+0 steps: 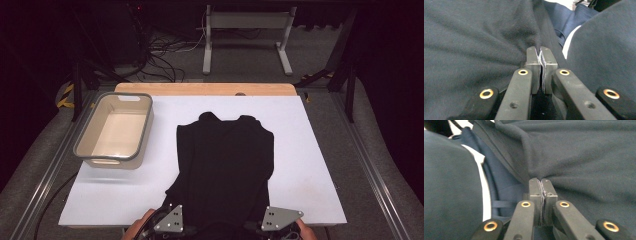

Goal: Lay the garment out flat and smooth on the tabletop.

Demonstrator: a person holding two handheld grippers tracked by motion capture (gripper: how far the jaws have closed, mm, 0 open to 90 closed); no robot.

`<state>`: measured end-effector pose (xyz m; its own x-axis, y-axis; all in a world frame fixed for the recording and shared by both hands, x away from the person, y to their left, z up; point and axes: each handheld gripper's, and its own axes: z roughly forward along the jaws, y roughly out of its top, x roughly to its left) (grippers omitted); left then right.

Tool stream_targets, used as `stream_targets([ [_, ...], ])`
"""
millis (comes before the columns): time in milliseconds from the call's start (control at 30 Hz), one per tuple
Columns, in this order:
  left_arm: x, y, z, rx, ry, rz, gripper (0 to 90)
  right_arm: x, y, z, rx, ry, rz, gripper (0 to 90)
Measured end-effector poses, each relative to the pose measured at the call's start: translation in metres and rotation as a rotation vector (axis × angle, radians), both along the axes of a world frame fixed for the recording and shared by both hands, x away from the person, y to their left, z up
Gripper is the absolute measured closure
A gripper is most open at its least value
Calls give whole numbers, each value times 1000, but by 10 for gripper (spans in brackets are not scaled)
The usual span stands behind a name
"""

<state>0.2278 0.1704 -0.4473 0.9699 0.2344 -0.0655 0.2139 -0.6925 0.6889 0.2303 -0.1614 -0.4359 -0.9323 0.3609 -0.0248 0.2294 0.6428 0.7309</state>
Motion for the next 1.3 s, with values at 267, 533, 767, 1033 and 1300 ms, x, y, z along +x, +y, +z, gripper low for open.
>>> stream_targets([
  [267,-4,12,10,-68,-28,67,625,-9,-3,1,31,-10,-37,644],
  [533,42,32,9,-50,-162,260,412,46,-28,9,126,-116,-249,467],
  [767,86,38,-8,-9,-115,340,409,134,-52,3,127,-108,-470,404],
  [1033,103,35,-14,-9,-52,345,606,221,-69,-15,115,-31,-712,371],
  [1300,98,38,-12,1,-32,263,877,236,-58,-19,48,4,-699,730],
])
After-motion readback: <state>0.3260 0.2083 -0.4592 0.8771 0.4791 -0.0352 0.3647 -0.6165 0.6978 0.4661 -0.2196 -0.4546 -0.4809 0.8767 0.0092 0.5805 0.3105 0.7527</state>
